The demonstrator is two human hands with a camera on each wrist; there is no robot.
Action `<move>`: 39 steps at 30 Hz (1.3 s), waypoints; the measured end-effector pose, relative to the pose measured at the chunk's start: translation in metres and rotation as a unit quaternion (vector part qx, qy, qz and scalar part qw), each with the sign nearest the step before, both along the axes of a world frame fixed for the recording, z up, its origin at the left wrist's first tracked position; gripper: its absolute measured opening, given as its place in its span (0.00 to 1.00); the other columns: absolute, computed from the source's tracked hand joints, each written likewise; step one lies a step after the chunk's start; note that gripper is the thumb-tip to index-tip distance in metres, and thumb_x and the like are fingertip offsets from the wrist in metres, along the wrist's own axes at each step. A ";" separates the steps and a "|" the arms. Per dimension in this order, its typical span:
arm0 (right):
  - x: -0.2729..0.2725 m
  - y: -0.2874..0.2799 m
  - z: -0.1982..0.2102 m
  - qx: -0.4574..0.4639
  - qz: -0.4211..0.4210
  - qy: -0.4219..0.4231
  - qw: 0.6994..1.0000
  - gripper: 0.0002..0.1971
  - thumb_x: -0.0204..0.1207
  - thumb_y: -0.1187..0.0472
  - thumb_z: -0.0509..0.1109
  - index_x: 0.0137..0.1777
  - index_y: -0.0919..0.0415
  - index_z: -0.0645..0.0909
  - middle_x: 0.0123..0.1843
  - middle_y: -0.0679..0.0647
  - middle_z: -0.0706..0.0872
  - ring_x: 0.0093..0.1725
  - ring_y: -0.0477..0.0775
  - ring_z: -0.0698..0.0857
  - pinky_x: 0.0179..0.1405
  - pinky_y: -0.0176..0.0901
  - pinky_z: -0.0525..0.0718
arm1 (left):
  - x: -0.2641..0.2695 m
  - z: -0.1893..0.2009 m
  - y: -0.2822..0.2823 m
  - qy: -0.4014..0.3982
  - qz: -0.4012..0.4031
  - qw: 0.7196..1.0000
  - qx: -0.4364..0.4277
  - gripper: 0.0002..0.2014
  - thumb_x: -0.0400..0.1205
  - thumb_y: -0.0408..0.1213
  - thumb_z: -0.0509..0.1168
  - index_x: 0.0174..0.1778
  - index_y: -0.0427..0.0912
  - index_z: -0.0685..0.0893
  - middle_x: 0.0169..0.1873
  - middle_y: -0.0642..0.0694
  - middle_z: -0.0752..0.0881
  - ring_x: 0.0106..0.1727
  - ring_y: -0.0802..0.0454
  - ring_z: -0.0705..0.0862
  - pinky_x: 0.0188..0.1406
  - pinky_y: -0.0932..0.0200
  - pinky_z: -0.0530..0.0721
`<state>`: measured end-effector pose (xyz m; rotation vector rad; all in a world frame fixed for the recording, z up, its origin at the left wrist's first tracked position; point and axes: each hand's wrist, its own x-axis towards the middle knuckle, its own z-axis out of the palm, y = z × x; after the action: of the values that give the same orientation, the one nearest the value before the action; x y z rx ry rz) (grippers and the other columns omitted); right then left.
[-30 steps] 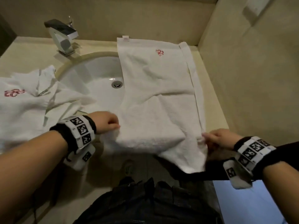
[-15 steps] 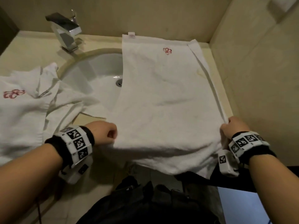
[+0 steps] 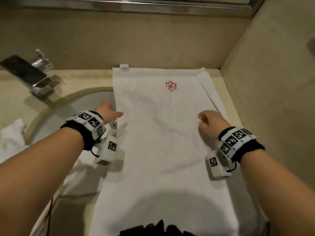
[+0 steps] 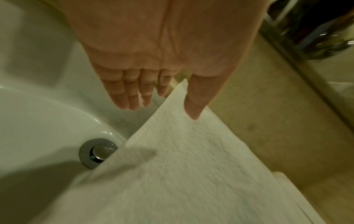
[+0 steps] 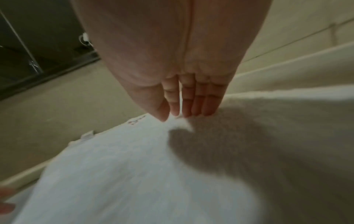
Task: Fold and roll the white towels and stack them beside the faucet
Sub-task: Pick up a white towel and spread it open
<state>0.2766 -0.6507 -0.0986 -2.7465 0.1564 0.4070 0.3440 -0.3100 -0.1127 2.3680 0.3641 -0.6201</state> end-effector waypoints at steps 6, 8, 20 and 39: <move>0.077 -0.049 -0.010 -0.129 -0.095 0.001 0.987 0.19 0.77 0.61 0.62 0.63 0.72 0.71 0.67 0.73 0.72 0.67 0.70 0.71 0.66 0.55 0.68 | 0.060 -0.055 -0.001 0.063 0.105 0.980 -0.160 0.20 0.79 0.43 0.65 0.63 0.36 0.77 0.57 0.37 0.84 0.58 0.37 0.83 0.65 0.39 0.79; 0.084 -0.064 -0.005 -0.158 -0.143 -0.009 0.977 0.20 0.77 0.62 0.63 0.66 0.71 0.70 0.68 0.74 0.71 0.68 0.74 0.70 0.67 0.59 0.68 | 0.063 -0.060 -0.003 0.057 0.138 0.969 -0.198 0.15 0.81 0.42 0.63 0.57 0.35 0.79 0.49 0.40 0.86 0.52 0.39 0.84 0.62 0.41 0.81; 0.138 -0.060 -0.010 -0.139 -0.063 -0.021 0.988 0.15 0.77 0.64 0.62 0.62 0.69 0.75 0.64 0.71 0.76 0.63 0.70 0.75 0.63 0.56 0.73 | 0.060 -0.036 0.023 0.030 0.157 0.956 -0.247 0.04 0.81 0.38 0.63 0.41 0.46 0.81 0.40 0.43 0.86 0.40 0.46 0.83 0.47 0.51 0.82; 0.126 -0.071 -0.028 -0.095 -0.132 0.024 0.986 0.12 0.78 0.66 0.60 0.60 0.65 0.74 0.66 0.68 0.74 0.62 0.69 0.76 0.63 0.55 0.74 | 0.072 -0.043 0.033 0.008 0.193 0.958 -0.211 0.13 0.84 0.43 0.57 0.36 0.43 0.77 0.37 0.40 0.80 0.38 0.44 0.79 0.49 0.46 0.81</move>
<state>0.4021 -0.7220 -0.1269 -2.8470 0.5918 0.4036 0.4160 -0.2770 -0.1560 1.8190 0.6166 -0.4750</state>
